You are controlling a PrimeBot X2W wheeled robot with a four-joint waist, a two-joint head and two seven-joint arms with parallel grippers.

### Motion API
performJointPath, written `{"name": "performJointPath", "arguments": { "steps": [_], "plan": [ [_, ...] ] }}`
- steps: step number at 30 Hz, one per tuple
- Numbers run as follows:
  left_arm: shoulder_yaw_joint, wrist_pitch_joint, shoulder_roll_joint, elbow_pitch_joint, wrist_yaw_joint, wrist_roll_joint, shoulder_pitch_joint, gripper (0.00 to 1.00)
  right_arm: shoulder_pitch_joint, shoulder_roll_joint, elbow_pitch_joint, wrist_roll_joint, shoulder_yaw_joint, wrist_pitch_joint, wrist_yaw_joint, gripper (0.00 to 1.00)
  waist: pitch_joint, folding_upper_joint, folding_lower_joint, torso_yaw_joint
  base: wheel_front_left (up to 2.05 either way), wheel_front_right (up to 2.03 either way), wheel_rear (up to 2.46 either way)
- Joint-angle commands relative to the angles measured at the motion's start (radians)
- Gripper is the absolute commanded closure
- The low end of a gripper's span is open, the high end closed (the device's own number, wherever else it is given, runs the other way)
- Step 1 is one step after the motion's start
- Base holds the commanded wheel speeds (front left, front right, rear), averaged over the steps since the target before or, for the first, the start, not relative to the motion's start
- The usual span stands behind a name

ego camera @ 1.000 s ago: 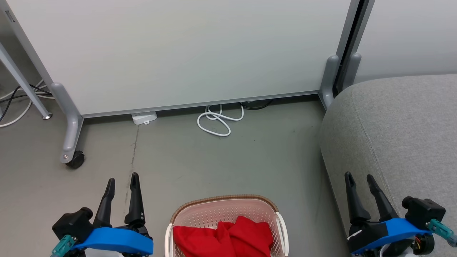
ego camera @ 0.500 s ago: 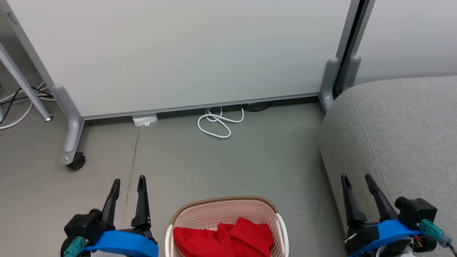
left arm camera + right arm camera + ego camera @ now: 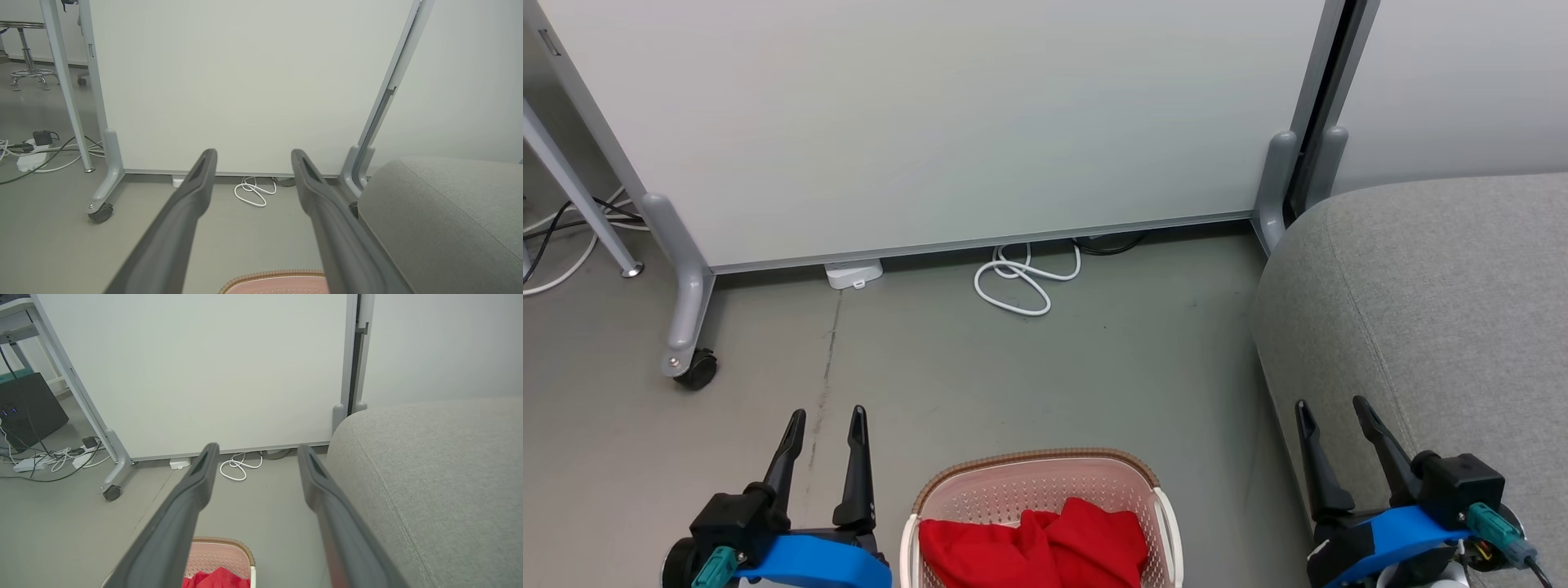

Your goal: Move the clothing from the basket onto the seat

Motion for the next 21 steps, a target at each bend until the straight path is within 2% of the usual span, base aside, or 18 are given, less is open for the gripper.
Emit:
{"name": "performJointPath", "arguments": {
  "steps": [1, 14, 21],
  "plan": [
    [0.002, -0.007, 0.001, -0.001, -0.003, 0.014, 0.004, 0.00, 0.003, -0.006, -0.006, -0.016, 0.002, -0.009, 0.002, 0.00, 0.000, 0.0000, -0.0001, 0.000, 0.00, 0.00, 0.00],
    [0.004, -0.030, 0.000, 0.003, -0.005, 0.066, 0.002, 0.00, -0.003, -0.007, 0.006, -0.098, 0.000, -0.033, 0.002, 0.00, 0.005, 0.0000, -0.0001, 0.000, 0.00, 0.00, 0.00],
    [0.006, -0.029, -0.001, 0.005, -0.006, 0.060, -0.002, 0.00, -0.007, -0.006, 0.011, -0.088, 0.002, -0.037, 0.002, 0.00, 0.006, 0.0000, -0.0001, 0.000, 0.00, 0.00, 0.00]
  ]
}}
